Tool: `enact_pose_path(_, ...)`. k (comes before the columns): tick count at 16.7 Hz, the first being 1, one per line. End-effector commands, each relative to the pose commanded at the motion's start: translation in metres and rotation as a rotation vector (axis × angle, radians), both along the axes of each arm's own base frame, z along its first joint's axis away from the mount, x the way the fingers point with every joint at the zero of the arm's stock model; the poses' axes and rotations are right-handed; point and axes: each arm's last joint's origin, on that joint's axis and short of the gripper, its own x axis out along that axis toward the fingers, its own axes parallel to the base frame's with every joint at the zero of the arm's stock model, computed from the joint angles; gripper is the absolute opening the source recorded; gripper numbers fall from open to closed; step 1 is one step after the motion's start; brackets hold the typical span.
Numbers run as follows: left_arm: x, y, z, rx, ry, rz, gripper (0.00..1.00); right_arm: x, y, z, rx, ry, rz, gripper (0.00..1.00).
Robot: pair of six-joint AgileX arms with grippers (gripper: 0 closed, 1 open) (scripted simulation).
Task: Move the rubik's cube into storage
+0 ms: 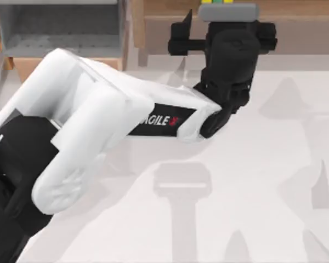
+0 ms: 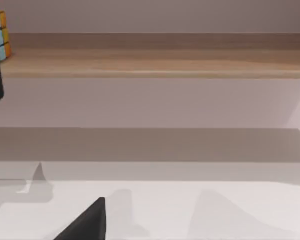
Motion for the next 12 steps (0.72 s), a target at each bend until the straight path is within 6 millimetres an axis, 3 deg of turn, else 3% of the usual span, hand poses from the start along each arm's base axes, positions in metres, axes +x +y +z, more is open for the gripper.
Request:
enact_pose_path(8, 0.008, -0.002, -0.004, 0.000, -0.001, 0.000, 1.00, 0.000, 0.000, 0.000, 0.000, 0.000, 0.000, 1.00)
enact_pose_path(12, 0.029, -0.005, 0.007, -0.009, -0.010, -0.001, 1.00, 0.000, 0.000, 0.000, 0.000, 0.000, 0.000, 1.00)
